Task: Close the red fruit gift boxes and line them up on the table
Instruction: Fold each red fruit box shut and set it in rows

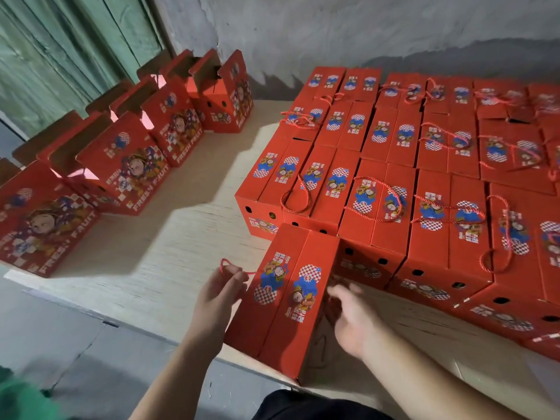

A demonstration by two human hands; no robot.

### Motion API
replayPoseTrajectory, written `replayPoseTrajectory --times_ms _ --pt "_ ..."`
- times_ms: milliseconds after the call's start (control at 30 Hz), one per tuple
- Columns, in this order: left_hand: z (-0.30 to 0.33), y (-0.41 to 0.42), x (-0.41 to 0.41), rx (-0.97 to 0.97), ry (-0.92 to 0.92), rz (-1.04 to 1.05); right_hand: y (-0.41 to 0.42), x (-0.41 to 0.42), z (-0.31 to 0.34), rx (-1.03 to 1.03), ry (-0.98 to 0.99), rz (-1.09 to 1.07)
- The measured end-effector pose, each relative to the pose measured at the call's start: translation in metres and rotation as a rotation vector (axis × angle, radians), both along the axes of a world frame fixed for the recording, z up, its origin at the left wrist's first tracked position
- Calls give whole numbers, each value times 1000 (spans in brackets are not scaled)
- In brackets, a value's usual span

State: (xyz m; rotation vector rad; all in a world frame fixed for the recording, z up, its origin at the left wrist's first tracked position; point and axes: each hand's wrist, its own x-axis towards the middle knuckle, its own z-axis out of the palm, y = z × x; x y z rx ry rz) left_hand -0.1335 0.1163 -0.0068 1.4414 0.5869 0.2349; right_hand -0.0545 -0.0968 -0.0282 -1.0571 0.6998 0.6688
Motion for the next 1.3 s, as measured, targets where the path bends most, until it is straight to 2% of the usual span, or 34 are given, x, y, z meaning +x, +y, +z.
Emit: replayPoseTrajectory --times_ms 33,100,167,233,300,500,600,733,867,1000,1100,1200,1300 --pt "11 -3 -1 18 -31 20 -2 6 14 86 -79 -43" --pt "38 -13 -2 106 -106 -85 1 8 48 185 -241 54" --pt "64 -30 -3 230 -147 -382 13 5 83 215 -380 275" --pt "73 -44 -5 419 -61 -589 25 2 114 166 -496 481" --pt "78 -52 -5 558 11 -539 37 1 135 110 -575 603" --pt "63 -82 5 602 9 -163 56 -8 147 51 -645 611" --pt "63 -83 6 418 -15 -51 63 -9 149 24 -745 690" --pt "81 -29 10 108 -53 116 67 7 146 -1 -893 883" --pt "89 22 25 -16 -67 293 59 52 136 -144 -1058 932" --pt "91 60 38 -42 -78 302 36 106 102 -440 -998 811" --pt "98 92 56 25 -88 251 20 140 64 -657 -935 784" --pt "110 123 89 116 -58 199 17 166 34 -893 -971 794" --pt "120 147 128 242 -35 171 23 180 15 -1241 -1054 943"
